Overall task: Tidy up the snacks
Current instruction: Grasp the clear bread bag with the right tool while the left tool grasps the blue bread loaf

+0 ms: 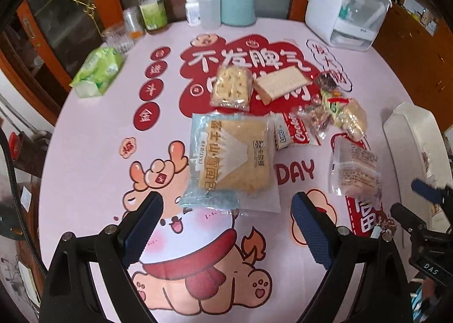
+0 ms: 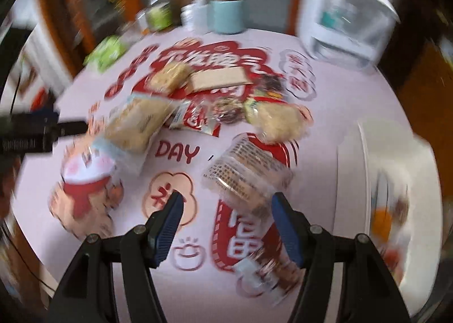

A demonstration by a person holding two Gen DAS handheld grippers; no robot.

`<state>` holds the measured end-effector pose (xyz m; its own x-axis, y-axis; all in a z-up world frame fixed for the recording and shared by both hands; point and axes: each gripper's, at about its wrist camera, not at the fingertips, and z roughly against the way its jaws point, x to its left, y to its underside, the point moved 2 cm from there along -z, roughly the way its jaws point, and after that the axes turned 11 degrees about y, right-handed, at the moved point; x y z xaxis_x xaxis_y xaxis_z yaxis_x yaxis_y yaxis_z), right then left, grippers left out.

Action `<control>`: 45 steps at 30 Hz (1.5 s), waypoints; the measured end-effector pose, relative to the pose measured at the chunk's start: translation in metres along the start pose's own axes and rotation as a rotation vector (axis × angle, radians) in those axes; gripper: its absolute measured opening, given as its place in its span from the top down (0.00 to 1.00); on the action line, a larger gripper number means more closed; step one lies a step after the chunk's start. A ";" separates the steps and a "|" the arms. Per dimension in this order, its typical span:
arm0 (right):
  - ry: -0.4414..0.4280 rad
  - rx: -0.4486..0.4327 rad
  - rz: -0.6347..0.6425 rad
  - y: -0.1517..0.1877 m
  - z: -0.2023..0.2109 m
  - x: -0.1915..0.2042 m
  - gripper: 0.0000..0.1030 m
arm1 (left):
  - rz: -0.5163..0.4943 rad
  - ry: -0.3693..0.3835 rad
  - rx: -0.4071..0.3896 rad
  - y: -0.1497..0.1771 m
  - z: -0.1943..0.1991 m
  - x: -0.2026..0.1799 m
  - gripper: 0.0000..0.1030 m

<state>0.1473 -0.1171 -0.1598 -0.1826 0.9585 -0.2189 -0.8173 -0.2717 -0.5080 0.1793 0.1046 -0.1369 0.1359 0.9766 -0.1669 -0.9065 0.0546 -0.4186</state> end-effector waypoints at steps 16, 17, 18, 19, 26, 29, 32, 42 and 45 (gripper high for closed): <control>-0.064 0.162 0.498 -0.027 -0.088 0.010 0.36 | -0.007 0.001 0.165 -0.028 -0.092 0.007 0.11; -0.079 0.167 0.528 -0.027 -0.091 0.012 0.36 | 0.000 0.005 0.168 -0.029 -0.095 0.006 0.11; -0.086 0.168 0.545 -0.027 -0.092 0.013 0.31 | 0.009 0.007 0.173 -0.031 -0.098 0.006 0.11; -0.084 0.168 0.569 -0.027 -0.095 0.014 0.29 | 0.016 0.006 0.180 -0.033 -0.101 0.006 0.11; -0.114 0.224 0.641 -0.025 -0.117 0.020 0.21 | 0.050 -0.035 0.217 -0.043 -0.122 0.010 0.11; -0.110 0.224 0.662 -0.023 -0.122 0.023 0.19 | 0.034 -0.064 0.226 -0.047 -0.130 0.010 0.11; -0.110 0.228 0.662 -0.022 -0.125 0.026 0.17 | 0.036 -0.057 0.237 -0.053 -0.136 0.009 0.09; -0.089 0.224 0.658 -0.016 -0.129 0.032 0.18 | 0.032 -0.085 0.307 -0.057 -0.170 0.006 0.00; -0.082 0.223 0.645 -0.016 -0.130 0.036 0.20 | 0.035 -0.091 0.304 -0.057 -0.171 0.005 0.00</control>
<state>0.2249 -0.0897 -0.2682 -0.7042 0.6165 -0.3521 -0.6223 -0.7748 -0.1119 0.3001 0.0704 -0.2663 0.0783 0.9929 -0.0901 -0.9899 0.0667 -0.1255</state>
